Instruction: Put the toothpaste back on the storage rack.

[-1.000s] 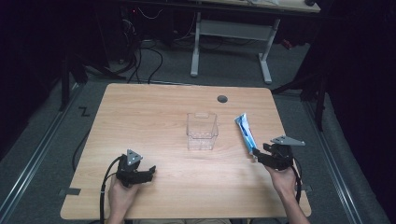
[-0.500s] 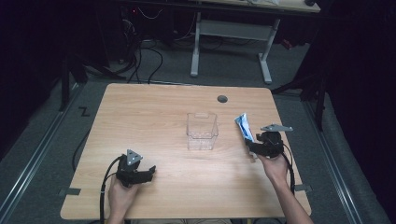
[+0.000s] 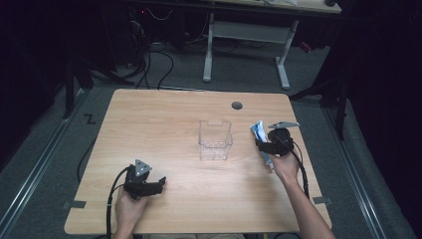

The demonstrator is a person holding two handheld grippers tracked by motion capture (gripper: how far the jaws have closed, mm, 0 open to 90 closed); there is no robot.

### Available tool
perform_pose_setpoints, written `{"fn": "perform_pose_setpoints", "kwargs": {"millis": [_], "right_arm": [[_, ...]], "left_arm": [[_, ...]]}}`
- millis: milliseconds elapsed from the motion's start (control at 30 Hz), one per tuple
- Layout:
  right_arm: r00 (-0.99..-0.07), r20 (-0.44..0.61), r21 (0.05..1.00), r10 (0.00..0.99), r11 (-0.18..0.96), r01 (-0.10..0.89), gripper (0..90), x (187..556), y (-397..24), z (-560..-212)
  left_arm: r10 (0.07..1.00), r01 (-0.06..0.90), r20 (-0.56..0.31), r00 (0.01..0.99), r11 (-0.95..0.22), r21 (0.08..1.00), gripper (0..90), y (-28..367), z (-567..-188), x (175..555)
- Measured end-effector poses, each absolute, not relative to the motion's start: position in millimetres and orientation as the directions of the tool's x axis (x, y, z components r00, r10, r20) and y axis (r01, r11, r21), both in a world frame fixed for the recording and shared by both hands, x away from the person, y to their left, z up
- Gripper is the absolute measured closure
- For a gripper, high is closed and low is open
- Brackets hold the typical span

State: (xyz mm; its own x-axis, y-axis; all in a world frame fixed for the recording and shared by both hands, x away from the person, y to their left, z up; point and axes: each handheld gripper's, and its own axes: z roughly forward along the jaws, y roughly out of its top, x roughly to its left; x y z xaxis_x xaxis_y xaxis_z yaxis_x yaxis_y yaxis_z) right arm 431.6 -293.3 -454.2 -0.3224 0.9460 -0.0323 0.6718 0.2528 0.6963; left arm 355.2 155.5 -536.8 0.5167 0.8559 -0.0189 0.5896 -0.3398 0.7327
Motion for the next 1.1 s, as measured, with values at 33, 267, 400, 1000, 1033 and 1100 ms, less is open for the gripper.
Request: {"fn": "perform_pose_setpoints", "kwargs": {"millis": [33, 267, 400, 1000, 1033, 1100], "right_arm": [[-0.322, -0.033, 0.690, 0.946, 0.255, 0.678, 41.8, 435, -292, -455], [-0.326, -0.075, 0.660, 0.942, 0.292, 0.692, 41.2, 454, -279, -456], [-0.328, -0.086, 0.658, 0.941, 0.301, 0.690, 41.3, 465, -273, -457], [-0.248, -0.156, 0.579, 0.956, 0.292, 0.761, 46.6, 493, -271, -482], [-0.246, -0.161, 0.569, 0.956, 0.294, 0.768, 46.7, 494, -271, -484], [-0.242, -0.165, 0.551, 0.956, 0.293, 0.781, 46.8, 495, -272, -488]], "left_arm": [[0.856, 0.590, -0.019, 0.517, -0.340, 0.732, 18.3, 156, -537, 355], [0.856, 0.589, -0.019, 0.517, -0.340, 0.733, 18.3, 156, -537, 355], [0.856, 0.589, -0.019, 0.517, -0.340, 0.733, 18.3, 156, -537, 355], [0.855, 0.588, -0.017, 0.518, -0.342, 0.733, 18.5, 156, -537, 355], [0.855, 0.588, -0.017, 0.518, -0.342, 0.733, 18.5, 156, -537, 355], [0.855, 0.589, -0.017, 0.518, -0.341, 0.733, 18.5, 156, -537, 355]]}}
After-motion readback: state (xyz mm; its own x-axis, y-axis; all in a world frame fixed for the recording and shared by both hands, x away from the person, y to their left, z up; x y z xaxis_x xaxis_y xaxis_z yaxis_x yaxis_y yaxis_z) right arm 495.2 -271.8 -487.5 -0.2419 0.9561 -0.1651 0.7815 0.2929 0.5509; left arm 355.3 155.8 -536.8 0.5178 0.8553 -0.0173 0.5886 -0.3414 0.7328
